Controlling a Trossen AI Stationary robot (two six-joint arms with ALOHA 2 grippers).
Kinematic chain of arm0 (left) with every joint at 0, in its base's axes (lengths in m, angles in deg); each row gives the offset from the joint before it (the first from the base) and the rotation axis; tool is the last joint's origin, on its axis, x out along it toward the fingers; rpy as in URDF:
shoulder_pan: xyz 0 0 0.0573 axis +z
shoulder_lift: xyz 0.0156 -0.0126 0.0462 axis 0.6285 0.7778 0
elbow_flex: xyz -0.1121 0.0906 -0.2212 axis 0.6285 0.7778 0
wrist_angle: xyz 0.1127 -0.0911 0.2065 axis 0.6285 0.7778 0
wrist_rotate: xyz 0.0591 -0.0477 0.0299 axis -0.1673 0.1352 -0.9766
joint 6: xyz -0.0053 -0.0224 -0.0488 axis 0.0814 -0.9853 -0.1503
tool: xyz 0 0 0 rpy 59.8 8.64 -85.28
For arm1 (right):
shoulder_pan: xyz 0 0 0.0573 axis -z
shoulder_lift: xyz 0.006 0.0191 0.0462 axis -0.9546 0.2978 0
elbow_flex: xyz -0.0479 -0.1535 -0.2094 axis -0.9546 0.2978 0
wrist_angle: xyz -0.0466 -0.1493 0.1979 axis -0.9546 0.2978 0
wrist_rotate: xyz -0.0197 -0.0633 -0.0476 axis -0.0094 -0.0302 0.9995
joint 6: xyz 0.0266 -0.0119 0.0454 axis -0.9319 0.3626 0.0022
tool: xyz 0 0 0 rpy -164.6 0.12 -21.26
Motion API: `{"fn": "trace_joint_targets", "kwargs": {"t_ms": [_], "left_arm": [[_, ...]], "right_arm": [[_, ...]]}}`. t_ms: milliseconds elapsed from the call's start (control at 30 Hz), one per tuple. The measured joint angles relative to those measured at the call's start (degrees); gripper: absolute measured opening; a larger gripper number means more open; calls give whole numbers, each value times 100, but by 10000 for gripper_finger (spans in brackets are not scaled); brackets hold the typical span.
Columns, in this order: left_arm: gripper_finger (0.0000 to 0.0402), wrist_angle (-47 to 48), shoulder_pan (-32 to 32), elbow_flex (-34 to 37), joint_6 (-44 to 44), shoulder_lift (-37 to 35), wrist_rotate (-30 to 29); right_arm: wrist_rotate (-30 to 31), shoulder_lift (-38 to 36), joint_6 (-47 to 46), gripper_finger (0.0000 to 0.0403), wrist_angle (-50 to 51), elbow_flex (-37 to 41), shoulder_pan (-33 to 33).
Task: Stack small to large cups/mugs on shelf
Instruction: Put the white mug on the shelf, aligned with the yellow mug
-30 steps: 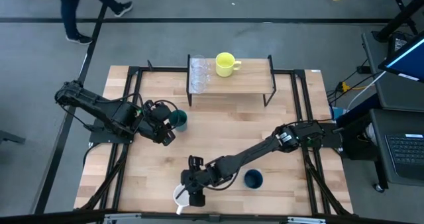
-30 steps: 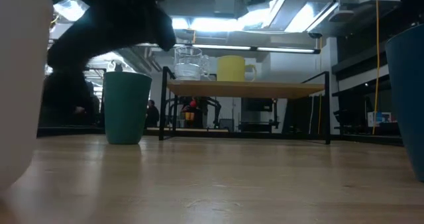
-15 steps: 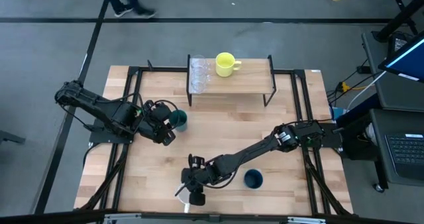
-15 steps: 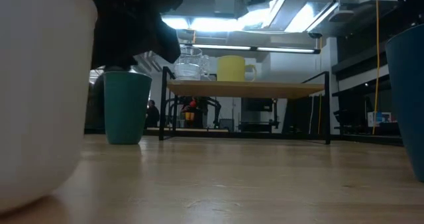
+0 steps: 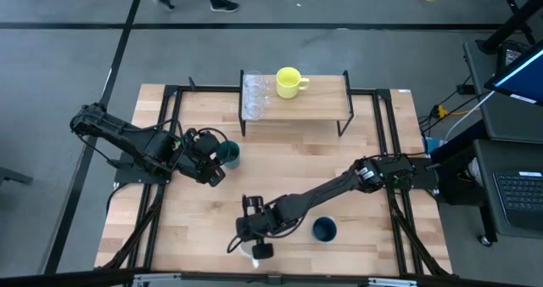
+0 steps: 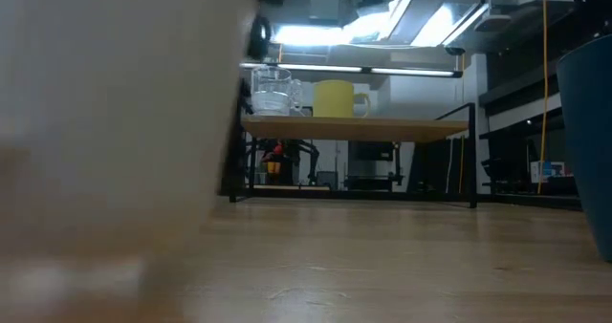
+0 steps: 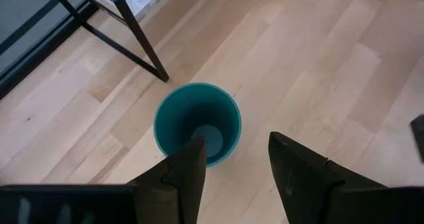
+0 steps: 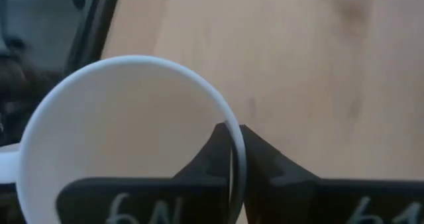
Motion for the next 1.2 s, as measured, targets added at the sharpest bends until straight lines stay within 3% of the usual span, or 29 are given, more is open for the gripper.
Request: {"fn": "trace_joint_targets", "kwargs": {"t_ms": [200,433,567,733,833,1000,1200], "left_arm": [[158,-59,0,0,-105,2,50],[158,-16,0,0,-292,2,108],[158,-16,0,0,-264,0,77],[158,-9,0,0,-254,0,77],[158,-7,0,0,-242,0,75],[158,-9,0,0,77,0,59],[158,-34,75,0,162,0,-42]], "right_arm": [[649,-33,1380,12,1987,-943,138],[802,-1211,1807,12,3181,-400,492],[671,-1910,2625,12,3073,157,911],[-608,-2838,3522,12,2310,1461,1774],[-836,-3231,3621,12,1462,2431,2175],[-1203,-3402,4260,12,820,3522,2420],[-1548,-3401,4775,12,392,4027,2411]]}}
